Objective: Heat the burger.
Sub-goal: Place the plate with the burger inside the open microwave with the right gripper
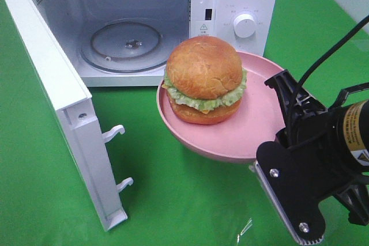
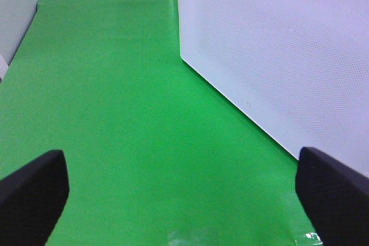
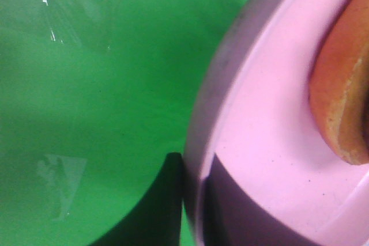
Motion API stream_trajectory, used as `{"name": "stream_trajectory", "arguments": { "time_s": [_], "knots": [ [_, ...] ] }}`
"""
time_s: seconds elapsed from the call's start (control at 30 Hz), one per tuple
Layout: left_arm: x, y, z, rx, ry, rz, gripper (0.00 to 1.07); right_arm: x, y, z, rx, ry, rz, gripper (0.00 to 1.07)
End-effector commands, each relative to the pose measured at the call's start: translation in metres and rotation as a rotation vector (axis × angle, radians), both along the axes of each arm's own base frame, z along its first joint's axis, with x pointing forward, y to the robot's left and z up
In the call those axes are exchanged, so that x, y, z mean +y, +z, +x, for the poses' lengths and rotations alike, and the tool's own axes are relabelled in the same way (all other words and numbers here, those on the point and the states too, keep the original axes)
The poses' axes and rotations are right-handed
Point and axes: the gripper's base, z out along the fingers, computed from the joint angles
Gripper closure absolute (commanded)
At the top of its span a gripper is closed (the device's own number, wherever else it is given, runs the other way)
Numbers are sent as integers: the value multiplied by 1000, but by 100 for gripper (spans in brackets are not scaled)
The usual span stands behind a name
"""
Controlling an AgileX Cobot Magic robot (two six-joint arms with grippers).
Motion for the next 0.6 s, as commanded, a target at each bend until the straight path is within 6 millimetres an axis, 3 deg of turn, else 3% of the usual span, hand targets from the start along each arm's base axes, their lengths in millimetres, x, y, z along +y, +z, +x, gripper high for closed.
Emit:
{"name": "stream_trajectory", "arguments": {
  "time_s": [0.03, 0.6],
  "knots": [
    [0, 0, -2, -28, -1, 3, 4, 5, 4, 0, -18, 53, 32, 107],
    [0, 0, -2, -28, -1, 3, 4, 6, 3, -3, 2, 102, 10, 107]
  ]
}}
